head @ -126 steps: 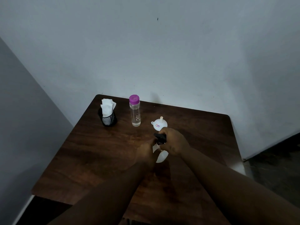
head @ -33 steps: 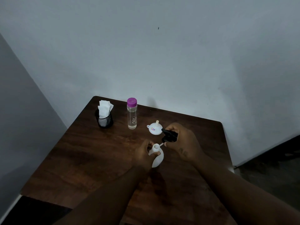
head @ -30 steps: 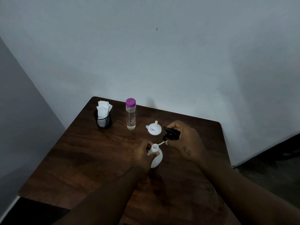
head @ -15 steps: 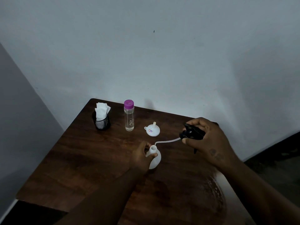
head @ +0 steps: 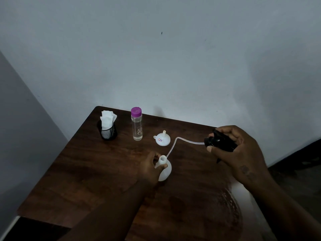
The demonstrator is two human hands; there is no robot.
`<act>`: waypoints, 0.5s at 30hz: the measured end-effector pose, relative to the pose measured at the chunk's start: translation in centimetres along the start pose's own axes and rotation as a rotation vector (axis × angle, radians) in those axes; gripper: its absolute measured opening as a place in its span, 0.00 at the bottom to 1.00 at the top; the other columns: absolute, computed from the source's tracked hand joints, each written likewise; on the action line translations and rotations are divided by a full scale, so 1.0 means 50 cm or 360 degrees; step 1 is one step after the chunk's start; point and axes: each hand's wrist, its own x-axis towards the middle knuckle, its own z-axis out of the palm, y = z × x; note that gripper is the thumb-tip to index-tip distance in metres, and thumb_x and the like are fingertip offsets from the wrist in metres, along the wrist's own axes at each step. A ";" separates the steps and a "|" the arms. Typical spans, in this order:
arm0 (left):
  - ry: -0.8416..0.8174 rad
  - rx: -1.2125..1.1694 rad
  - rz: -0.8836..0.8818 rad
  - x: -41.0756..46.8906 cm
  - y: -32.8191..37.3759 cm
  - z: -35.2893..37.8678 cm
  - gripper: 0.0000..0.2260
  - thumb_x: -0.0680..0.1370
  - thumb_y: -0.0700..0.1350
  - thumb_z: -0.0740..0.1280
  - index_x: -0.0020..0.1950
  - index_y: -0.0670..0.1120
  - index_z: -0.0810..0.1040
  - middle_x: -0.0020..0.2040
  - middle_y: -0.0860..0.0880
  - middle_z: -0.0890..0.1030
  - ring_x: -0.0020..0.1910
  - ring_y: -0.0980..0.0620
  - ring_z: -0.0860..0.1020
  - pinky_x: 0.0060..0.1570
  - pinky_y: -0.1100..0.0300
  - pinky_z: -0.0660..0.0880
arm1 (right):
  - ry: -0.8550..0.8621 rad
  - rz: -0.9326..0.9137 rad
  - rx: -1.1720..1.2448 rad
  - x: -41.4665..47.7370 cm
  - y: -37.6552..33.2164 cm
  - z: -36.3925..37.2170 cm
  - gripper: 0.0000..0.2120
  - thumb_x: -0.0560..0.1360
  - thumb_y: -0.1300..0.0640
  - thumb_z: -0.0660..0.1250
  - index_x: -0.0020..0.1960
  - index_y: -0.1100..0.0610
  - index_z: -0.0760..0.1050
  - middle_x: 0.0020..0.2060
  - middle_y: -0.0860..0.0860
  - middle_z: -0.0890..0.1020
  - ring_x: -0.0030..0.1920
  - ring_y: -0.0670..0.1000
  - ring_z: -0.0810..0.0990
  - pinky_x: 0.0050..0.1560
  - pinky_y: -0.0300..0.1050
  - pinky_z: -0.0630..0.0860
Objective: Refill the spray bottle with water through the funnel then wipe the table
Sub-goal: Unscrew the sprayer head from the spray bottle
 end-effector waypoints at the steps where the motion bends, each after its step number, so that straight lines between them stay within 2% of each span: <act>1: 0.0000 0.0003 0.0011 -0.001 0.000 -0.001 0.13 0.71 0.47 0.79 0.50 0.55 0.77 0.46 0.56 0.82 0.48 0.58 0.80 0.50 0.54 0.79 | 0.0032 0.0027 0.0023 0.001 0.009 -0.002 0.21 0.64 0.58 0.82 0.53 0.46 0.79 0.49 0.42 0.85 0.51 0.39 0.82 0.54 0.44 0.78; 4: 0.0029 -0.0015 0.0037 -0.002 -0.001 0.000 0.13 0.70 0.47 0.79 0.49 0.55 0.77 0.45 0.55 0.82 0.47 0.57 0.80 0.49 0.53 0.79 | 0.0137 0.0159 0.0155 0.004 0.047 -0.025 0.22 0.63 0.60 0.82 0.54 0.49 0.80 0.49 0.44 0.86 0.50 0.42 0.84 0.57 0.53 0.80; 9: 0.0014 -0.0002 0.0041 0.001 -0.001 0.001 0.13 0.71 0.47 0.79 0.50 0.53 0.78 0.47 0.55 0.82 0.48 0.58 0.80 0.48 0.56 0.79 | 0.0249 0.0425 0.0539 0.020 0.133 -0.090 0.25 0.60 0.64 0.79 0.57 0.57 0.80 0.52 0.53 0.86 0.55 0.55 0.84 0.59 0.63 0.78; 11: 0.0020 0.0007 0.0035 0.001 -0.001 0.001 0.13 0.71 0.48 0.79 0.49 0.54 0.77 0.46 0.56 0.82 0.48 0.59 0.80 0.48 0.58 0.78 | 0.0118 0.0553 0.0538 0.031 0.174 -0.100 0.26 0.60 0.63 0.78 0.57 0.58 0.80 0.53 0.55 0.85 0.56 0.56 0.84 0.58 0.61 0.79; 15: 0.0007 0.0026 0.0030 0.002 -0.004 -0.001 0.14 0.71 0.49 0.79 0.50 0.56 0.77 0.48 0.58 0.82 0.50 0.60 0.81 0.50 0.57 0.80 | -0.0301 0.0793 0.0495 0.045 0.260 -0.068 0.25 0.63 0.69 0.77 0.59 0.58 0.79 0.54 0.54 0.85 0.51 0.51 0.85 0.46 0.43 0.81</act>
